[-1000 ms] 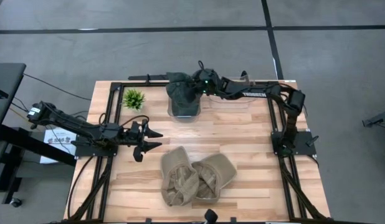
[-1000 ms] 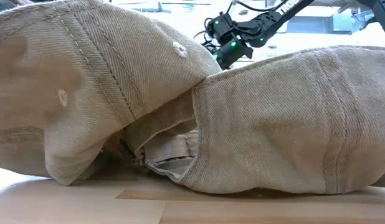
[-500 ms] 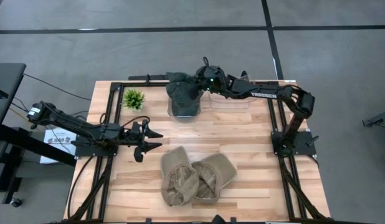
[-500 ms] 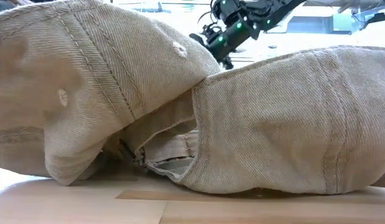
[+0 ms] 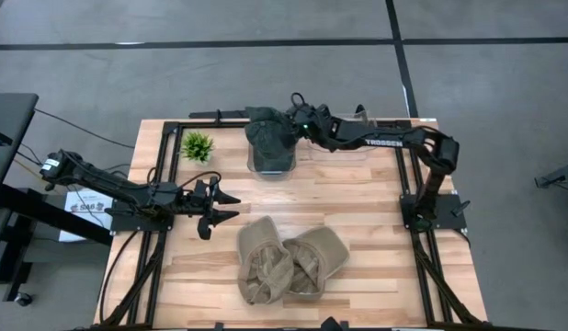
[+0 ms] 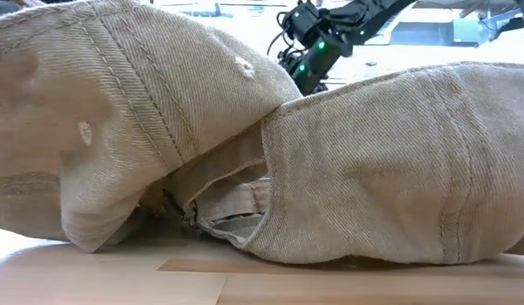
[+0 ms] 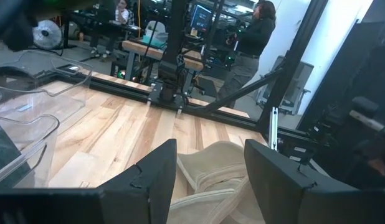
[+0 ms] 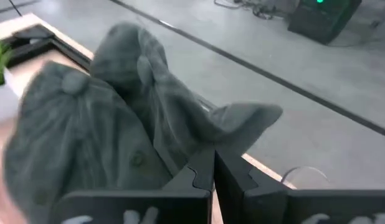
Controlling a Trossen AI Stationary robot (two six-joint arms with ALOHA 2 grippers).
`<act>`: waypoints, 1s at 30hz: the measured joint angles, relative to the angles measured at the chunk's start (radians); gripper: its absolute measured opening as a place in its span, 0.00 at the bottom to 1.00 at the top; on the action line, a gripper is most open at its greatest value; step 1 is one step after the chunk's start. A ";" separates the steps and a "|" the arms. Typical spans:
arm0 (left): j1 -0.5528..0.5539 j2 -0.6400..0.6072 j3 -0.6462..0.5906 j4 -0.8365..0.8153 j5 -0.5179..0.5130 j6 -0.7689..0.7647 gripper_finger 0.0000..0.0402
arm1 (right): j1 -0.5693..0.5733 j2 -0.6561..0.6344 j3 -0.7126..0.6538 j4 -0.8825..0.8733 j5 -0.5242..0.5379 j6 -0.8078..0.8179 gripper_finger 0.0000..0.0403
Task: Pick & Place hat
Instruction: Put the black cap into the left transparent bin
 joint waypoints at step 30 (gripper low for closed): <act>0.000 0.000 0.000 0.000 -0.001 0.000 0.46 | -0.105 0.073 0.000 0.225 -0.286 0.029 0.00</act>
